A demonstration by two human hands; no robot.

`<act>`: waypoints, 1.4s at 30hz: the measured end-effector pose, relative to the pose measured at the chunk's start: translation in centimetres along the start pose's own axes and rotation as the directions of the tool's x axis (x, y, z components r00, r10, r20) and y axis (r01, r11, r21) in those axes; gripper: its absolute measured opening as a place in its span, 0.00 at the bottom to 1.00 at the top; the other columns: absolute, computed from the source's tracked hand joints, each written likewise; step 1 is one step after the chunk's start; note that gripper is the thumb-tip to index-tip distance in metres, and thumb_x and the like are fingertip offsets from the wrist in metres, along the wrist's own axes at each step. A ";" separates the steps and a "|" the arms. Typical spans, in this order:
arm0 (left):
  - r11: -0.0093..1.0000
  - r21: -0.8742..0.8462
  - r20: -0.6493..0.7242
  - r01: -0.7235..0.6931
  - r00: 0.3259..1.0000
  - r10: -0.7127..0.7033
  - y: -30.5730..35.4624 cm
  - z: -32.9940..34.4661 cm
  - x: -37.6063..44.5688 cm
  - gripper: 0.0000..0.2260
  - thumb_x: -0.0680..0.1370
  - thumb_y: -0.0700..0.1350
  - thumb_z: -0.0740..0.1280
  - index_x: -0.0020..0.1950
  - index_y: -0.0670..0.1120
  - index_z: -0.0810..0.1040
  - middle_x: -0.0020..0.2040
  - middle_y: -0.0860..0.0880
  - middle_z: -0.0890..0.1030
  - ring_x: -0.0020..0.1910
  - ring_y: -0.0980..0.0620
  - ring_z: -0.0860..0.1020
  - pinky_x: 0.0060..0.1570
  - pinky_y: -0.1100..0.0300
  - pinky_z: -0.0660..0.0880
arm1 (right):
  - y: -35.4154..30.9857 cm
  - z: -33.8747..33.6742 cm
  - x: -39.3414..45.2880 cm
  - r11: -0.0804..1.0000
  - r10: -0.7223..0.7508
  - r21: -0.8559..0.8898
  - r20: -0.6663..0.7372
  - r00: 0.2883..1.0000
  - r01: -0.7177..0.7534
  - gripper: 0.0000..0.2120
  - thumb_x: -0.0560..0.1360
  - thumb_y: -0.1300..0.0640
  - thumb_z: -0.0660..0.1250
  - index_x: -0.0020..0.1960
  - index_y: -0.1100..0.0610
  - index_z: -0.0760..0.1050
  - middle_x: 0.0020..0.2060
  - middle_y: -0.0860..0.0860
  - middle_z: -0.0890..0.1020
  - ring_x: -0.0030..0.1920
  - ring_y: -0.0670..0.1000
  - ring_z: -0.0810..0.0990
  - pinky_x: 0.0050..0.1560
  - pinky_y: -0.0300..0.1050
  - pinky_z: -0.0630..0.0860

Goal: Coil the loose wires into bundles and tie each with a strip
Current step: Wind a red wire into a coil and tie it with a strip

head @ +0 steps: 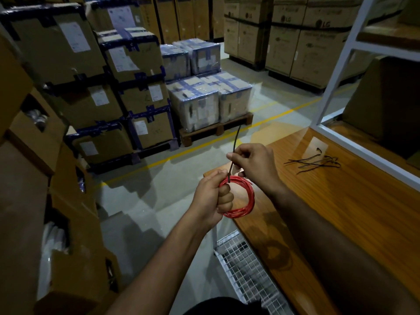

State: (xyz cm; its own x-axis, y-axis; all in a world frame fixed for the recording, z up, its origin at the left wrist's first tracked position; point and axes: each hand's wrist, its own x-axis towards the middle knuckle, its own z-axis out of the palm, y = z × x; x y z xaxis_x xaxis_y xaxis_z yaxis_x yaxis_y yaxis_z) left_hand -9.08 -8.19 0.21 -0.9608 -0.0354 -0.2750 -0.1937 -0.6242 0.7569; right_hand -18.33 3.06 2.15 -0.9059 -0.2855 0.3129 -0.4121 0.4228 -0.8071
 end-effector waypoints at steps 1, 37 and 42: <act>1.000 0.008 -0.015 0.005 1.000 -0.005 -0.1 0.2 0.1 0.13 0.85 0.43 0.55 0.41 0.48 0.69 0.24 0.52 0.56 0.19 0.58 0.54 0.19 0.69 0.51 | 0.2 -0.2 0.0 0.997 -0.047 -0.070 -0.043 0.998 0.044 0.16 0.76 0.51 0.72 0.33 0.56 0.76 0.25 0.50 0.77 0.27 0.49 0.79 0.29 0.50 0.80; 0.770 0.552 0.304 0.320 0.783 -0.542 -19.6 20.4 10.4 0.13 0.82 0.48 0.63 0.57 0.38 0.75 0.32 0.47 0.68 0.27 0.52 0.65 0.26 0.60 0.63 | 16.8 -23.4 -15.1 0.933 0.360 0.099 -0.274 0.892 -0.346 0.18 0.74 0.62 0.73 0.62 0.48 0.81 0.63 0.47 0.80 0.55 0.37 0.78 0.51 0.32 0.75; 0.792 0.518 0.364 0.325 0.754 -0.547 -20.6 21.9 11.8 0.10 0.83 0.41 0.56 0.51 0.40 0.76 0.36 0.46 0.73 0.32 0.51 0.73 0.32 0.60 0.71 | 20.3 -23.9 -15.2 0.924 0.356 0.026 -0.420 0.835 -0.381 0.20 0.74 0.62 0.74 0.63 0.49 0.80 0.64 0.47 0.80 0.65 0.46 0.76 0.62 0.37 0.73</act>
State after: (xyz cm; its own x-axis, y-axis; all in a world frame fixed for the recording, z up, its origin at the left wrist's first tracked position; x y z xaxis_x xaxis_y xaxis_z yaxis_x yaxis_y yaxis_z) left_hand -20.76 21.36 -5.64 -0.6905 0.5987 -0.4059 -0.5681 -0.1014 0.8167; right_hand -15.31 36.53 -7.01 -0.9442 0.2731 0.1840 -0.0332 0.4769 -0.8784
